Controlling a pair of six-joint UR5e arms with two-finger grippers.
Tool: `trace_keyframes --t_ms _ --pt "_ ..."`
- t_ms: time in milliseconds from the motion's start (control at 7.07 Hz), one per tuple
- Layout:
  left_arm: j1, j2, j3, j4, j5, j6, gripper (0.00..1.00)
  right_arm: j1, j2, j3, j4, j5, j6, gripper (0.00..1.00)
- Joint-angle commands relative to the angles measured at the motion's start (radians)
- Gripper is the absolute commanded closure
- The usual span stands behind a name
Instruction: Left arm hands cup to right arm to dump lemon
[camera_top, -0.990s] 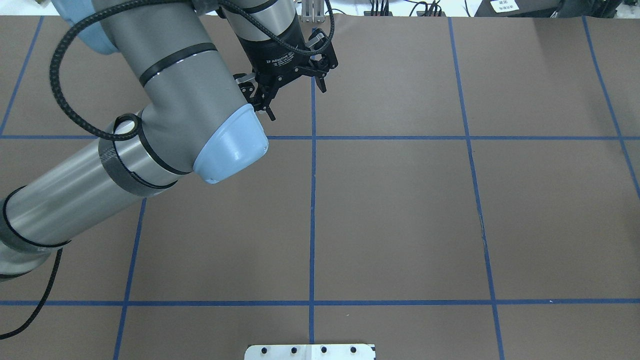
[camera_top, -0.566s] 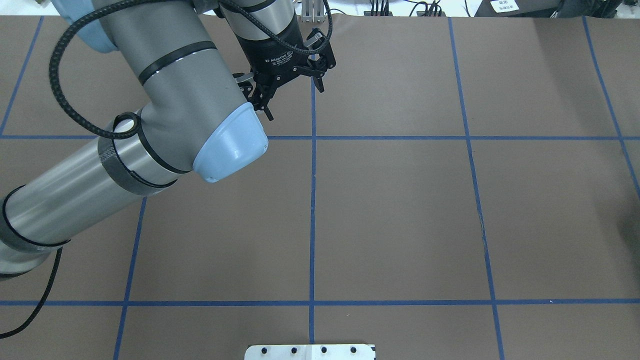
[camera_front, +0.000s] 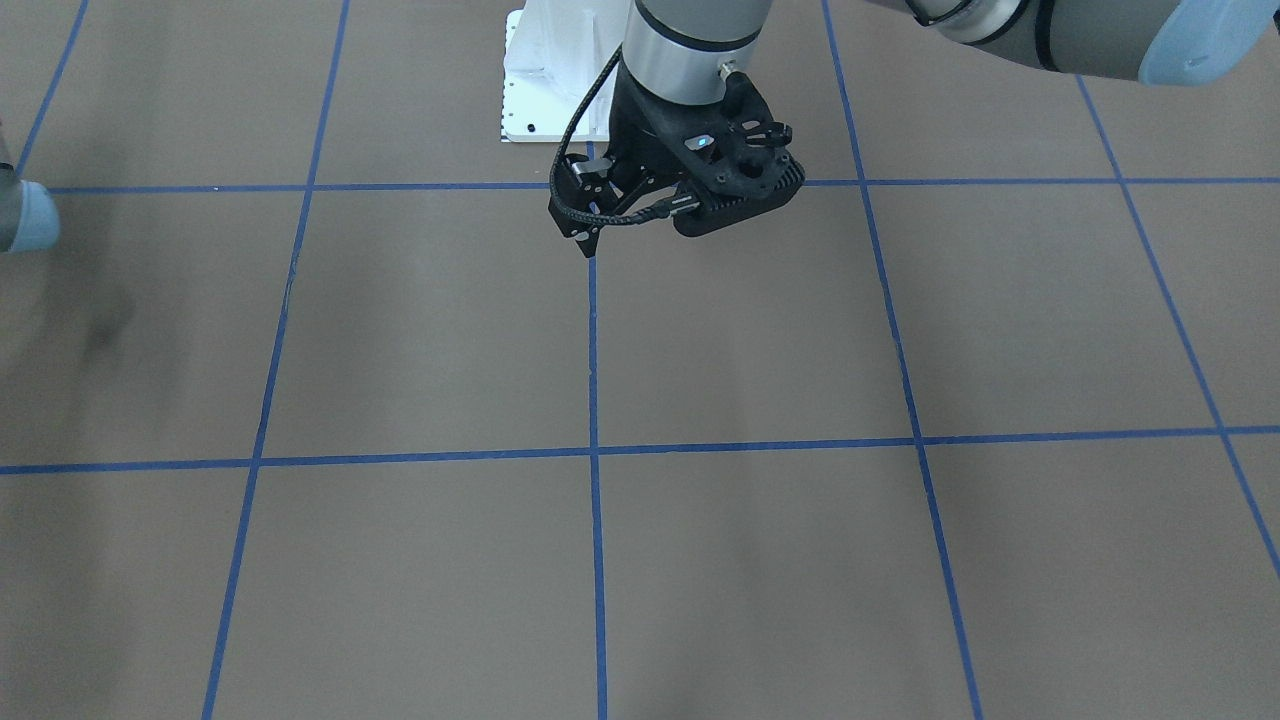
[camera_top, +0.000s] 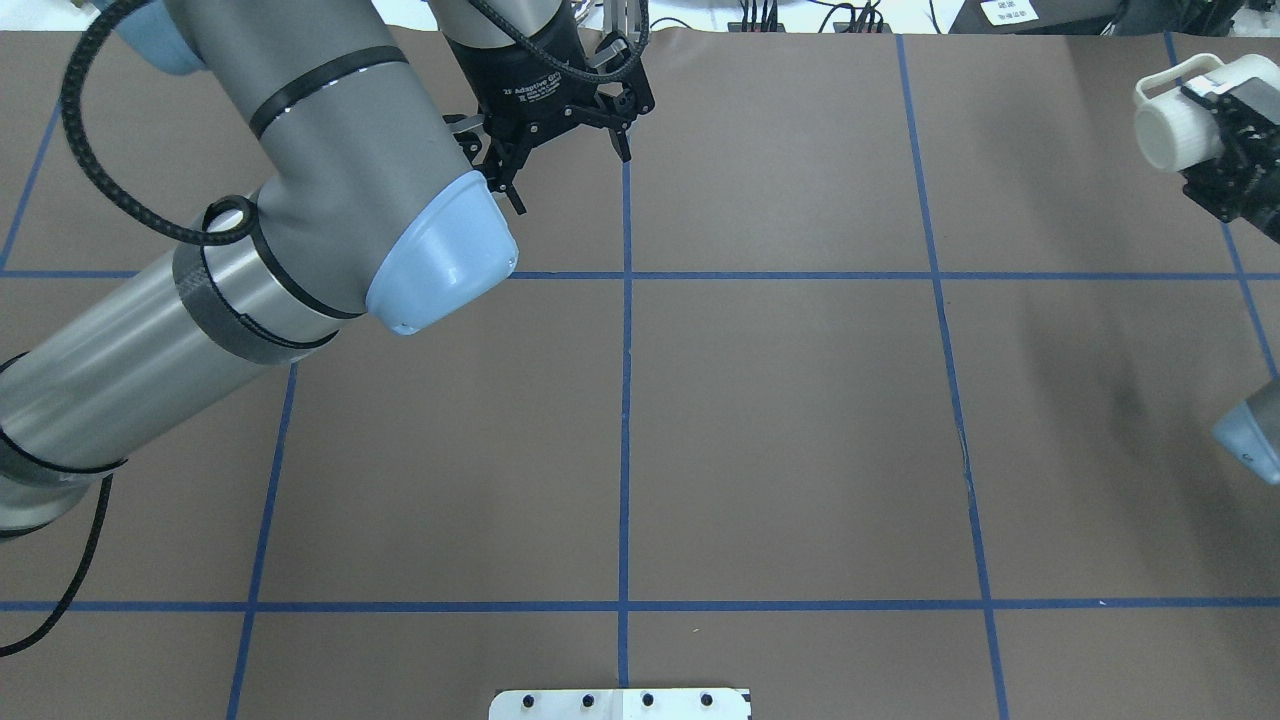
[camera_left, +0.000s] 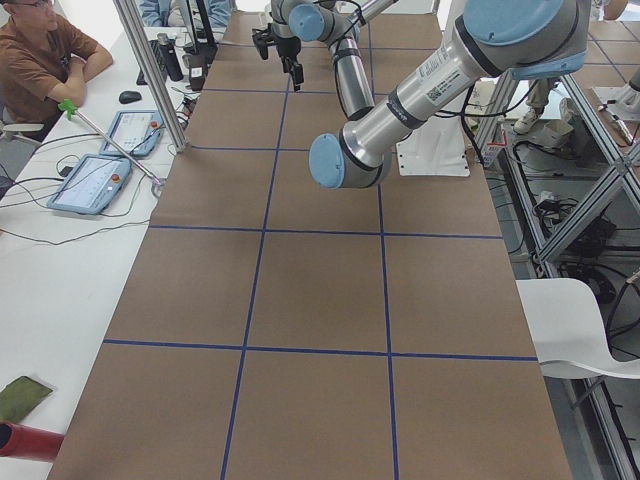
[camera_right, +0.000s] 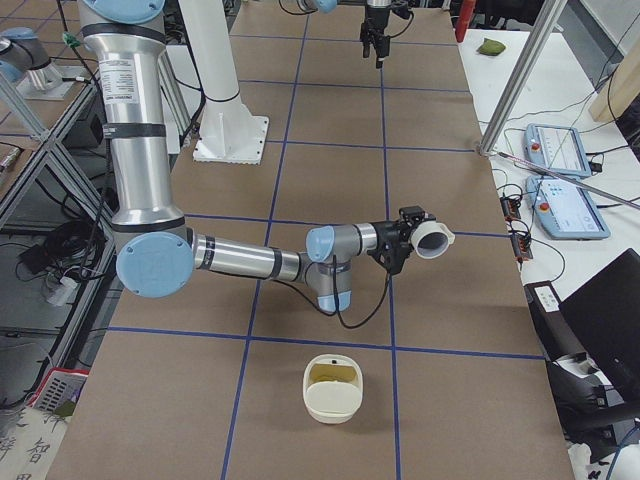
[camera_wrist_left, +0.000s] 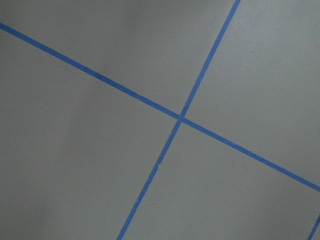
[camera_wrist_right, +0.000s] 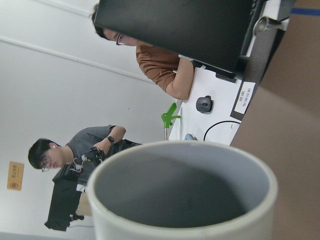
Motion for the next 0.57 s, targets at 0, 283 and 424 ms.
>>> trace_keyframes --t_ms 0,283,424 --pt "-0.007 0.001 0.006 0.0 0.0 0.053 0.0 -0.076 0.092 0.187 -0.31 -0.02 -0.25 0.57" --pt "-0.037 0.002 0.011 -0.002 0.0 0.062 0.0 -0.168 0.169 0.292 -0.529 -0.077 -0.441 0.55" --pt "-0.042 0.007 0.016 0.001 0.0 0.087 0.0 -0.257 0.213 0.311 -0.604 -0.194 -0.494 0.55"
